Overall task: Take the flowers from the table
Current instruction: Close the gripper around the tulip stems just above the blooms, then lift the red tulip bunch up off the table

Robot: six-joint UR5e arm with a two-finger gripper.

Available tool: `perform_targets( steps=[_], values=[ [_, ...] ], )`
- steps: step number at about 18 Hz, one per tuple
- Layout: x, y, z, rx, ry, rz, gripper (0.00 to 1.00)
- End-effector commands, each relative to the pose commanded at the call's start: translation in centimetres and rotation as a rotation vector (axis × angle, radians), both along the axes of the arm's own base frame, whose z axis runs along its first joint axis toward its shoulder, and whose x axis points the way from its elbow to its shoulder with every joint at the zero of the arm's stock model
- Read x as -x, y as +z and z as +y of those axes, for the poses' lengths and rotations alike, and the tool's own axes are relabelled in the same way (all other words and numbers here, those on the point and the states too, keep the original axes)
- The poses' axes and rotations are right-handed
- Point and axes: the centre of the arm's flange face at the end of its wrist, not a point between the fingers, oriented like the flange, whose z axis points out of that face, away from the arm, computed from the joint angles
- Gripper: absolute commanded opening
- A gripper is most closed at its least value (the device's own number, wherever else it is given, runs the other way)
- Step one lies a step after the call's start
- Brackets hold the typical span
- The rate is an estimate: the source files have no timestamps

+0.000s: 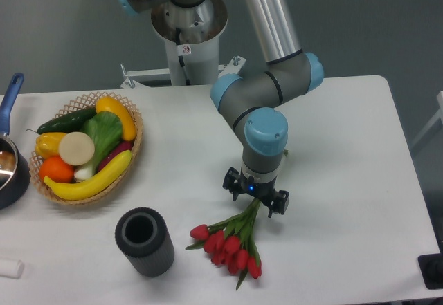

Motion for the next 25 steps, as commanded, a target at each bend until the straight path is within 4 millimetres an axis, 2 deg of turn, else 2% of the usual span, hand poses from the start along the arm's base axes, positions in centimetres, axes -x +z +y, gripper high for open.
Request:
perform_targets(
  steps=[3,7,10,13,18,21,25],
  values=[
    [0.2,0.3,-0.1,-0.004,0.003,0.005,0.43],
    [0.4,0.4,-0.2,-0.006,0.008,0.007,0.36],
    [0.5,0.7,0.0,-0.009,0.009,0.012,0.24],
    [0.5,0.7,-0.1,-0.009,0.009,0.012,0.21],
    [1.1,2.1,0.1,-0.028,0.012,0.034,0.21],
    [1.9,6.2,0.0,-0.091,0.019,0.076,0.21],
    [2.4,14.2,-1.4,-0.283,0.035,0.095,0.21]
  ],
)
